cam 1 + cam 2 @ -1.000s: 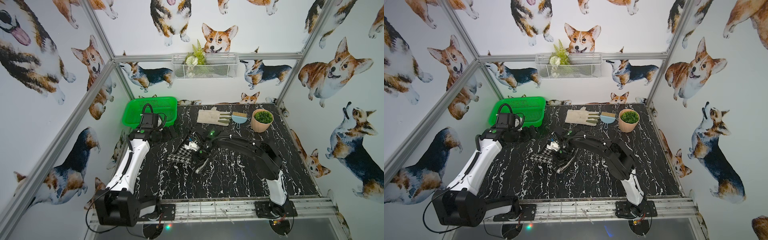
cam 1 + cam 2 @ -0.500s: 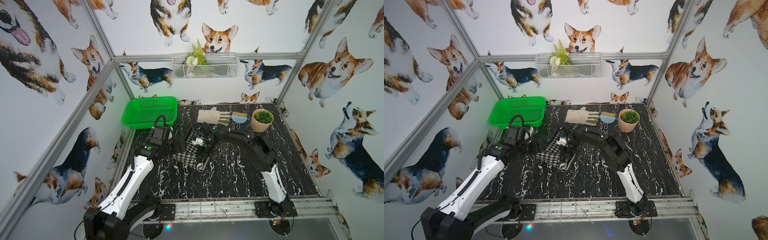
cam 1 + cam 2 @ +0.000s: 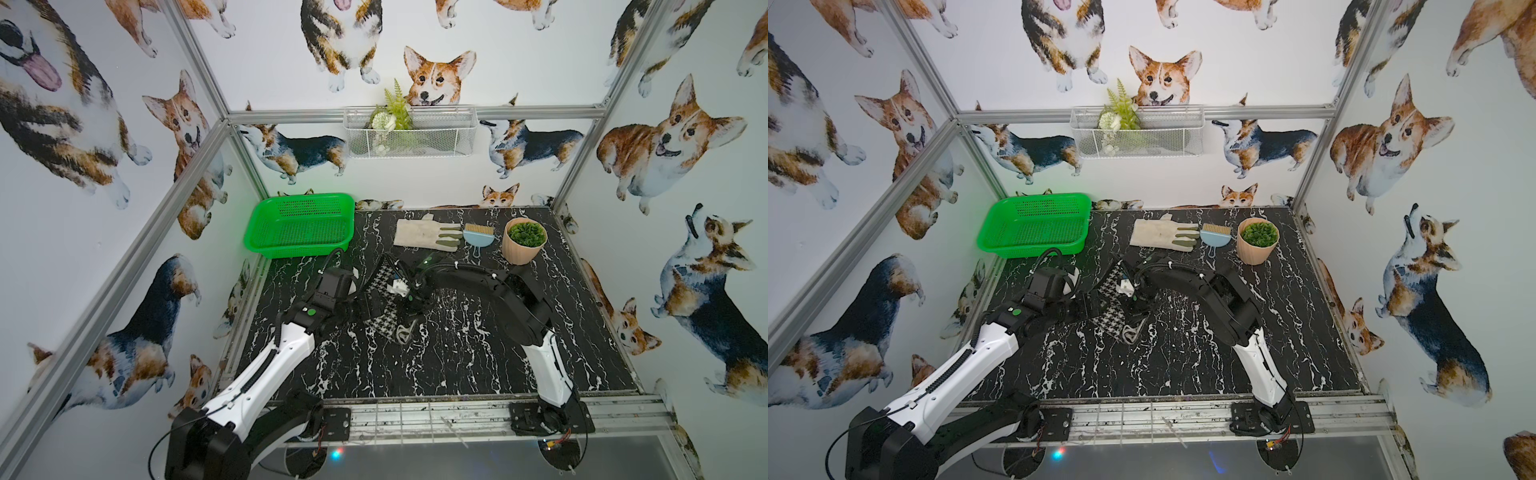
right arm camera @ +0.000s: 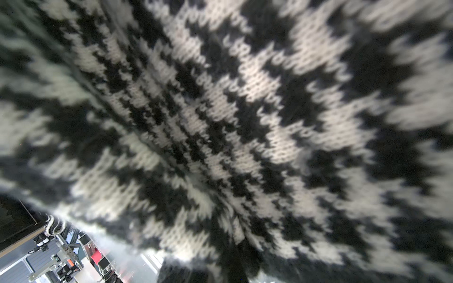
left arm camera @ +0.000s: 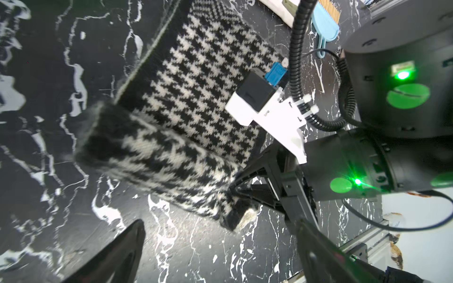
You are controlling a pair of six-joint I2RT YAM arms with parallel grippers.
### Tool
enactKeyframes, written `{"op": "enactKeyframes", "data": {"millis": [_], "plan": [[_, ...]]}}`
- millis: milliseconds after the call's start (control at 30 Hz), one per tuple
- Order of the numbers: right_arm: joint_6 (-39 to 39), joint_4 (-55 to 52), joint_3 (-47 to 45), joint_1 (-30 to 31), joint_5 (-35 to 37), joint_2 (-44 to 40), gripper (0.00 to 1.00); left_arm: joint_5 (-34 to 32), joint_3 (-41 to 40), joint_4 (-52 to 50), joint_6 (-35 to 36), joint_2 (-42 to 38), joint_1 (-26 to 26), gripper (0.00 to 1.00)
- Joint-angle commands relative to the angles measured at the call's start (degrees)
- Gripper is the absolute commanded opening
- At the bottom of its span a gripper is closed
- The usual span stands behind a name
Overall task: Roll up the scarf and place it into the basket
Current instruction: Roll the scarf at the center of the board.
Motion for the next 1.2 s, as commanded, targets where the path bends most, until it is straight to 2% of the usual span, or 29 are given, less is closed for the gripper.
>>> {"op": "enactKeyframes", "data": {"millis": [0, 333, 533, 867, 1033, 1167], "plan": [[0.2, -0.57, 1.44, 0.26, 0.89, -0.06, 0.0, 1.2, -0.88, 7.37, -2.11, 1.3, -0.63, 0.98], [-2.98, -6.39, 8.02, 0.18, 1.9, 2.05, 0.0, -1.2, -2.51, 15.63, -2.6, 10.31, -0.95, 0.98], [-4.61, -8.02, 8.91, 0.2, 2.49, 2.8, 0.0, -3.37, -2.23, 18.29, -2.18, 14.72, -0.94, 0.98], [-6.04, -9.02, 8.92, -0.95, 3.84, 3.9, 0.0, -4.58, -5.24, 25.06, -2.69, 16.5, 1.01, 0.98], [-6.13, -8.59, 7.95, -1.13, 4.23, 4.2, 0.0, -5.54, -5.2, 25.53, -2.36, 14.94, 2.31, 0.99], [-6.22, -8.63, 8.03, -1.3, 5.08, 4.28, 0.01, -5.74, -2.9, 24.1, -1.57, 18.06, 2.6, 0.99]]}}
